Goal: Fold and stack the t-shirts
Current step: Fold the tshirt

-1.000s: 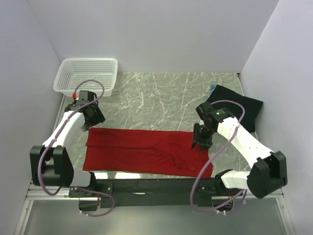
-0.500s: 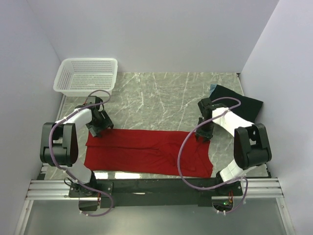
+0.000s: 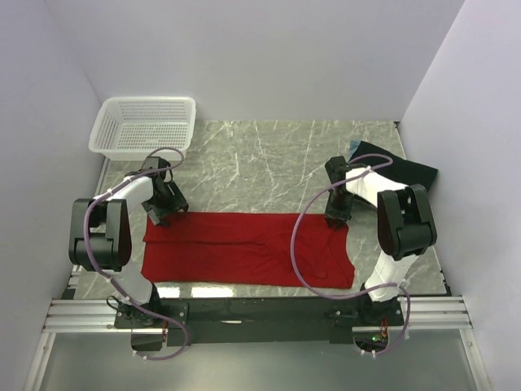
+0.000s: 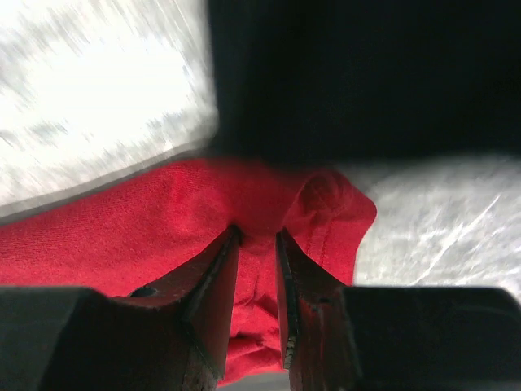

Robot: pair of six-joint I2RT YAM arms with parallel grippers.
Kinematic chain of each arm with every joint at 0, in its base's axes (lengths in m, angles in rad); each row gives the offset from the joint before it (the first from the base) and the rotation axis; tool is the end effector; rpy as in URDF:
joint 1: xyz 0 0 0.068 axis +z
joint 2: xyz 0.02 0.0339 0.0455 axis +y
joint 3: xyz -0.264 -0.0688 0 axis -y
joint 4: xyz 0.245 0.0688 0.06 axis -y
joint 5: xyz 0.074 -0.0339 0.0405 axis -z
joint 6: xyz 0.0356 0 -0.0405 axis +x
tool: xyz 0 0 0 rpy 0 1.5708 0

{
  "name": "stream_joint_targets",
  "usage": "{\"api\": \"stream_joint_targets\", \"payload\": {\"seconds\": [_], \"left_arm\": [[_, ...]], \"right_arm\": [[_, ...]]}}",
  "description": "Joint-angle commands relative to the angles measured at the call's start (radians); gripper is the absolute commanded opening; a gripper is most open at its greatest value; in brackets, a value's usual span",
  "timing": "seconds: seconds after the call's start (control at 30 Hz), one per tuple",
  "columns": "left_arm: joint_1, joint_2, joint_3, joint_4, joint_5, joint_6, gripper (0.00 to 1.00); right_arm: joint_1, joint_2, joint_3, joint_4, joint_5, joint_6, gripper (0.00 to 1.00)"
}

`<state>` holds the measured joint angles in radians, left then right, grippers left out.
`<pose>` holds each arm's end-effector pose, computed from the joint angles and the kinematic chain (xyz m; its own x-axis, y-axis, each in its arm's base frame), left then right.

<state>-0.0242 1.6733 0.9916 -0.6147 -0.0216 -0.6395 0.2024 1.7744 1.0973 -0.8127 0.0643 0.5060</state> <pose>0.3047 -0.0066 0.1628 -0.7831 -0.5779 -0.2298 -0.5596 0.8160 -0.1450 0.3049 0.0602 0.1561 -0.9488 0.2991 -0.1018 0.3022 0.9531 -0.0168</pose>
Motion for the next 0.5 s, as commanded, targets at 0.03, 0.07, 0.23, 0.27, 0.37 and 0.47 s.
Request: {"api": "stream_joint_targets", "payload": {"seconds": [0.03,0.07,0.23,0.27,0.37,0.47], "left_arm": [[0.021,0.078,0.001,0.072,-0.061,0.032,0.77],[0.021,0.082,0.015,0.078,-0.064,0.035,0.77],[0.02,0.089,0.065,0.089,-0.043,0.08,0.77],[0.015,0.083,0.08,0.092,-0.038,0.086,0.77],[0.0,0.054,0.104,0.086,-0.028,0.097,0.77],[-0.017,0.0,0.104,0.073,-0.017,0.084,0.77]], "right_arm": [[-0.015,0.068,0.093,0.04,0.118,-0.004,0.32],[-0.017,0.083,0.11,0.035,0.118,-0.007,0.31],[-0.02,0.088,0.205,0.003,0.092,-0.043,0.34],[-0.018,0.059,0.21,0.003,0.079,-0.052,0.35],[0.0,-0.033,0.211,-0.008,0.025,-0.089,0.38],[0.072,-0.149,0.162,-0.013,-0.015,-0.132,0.38]]}}
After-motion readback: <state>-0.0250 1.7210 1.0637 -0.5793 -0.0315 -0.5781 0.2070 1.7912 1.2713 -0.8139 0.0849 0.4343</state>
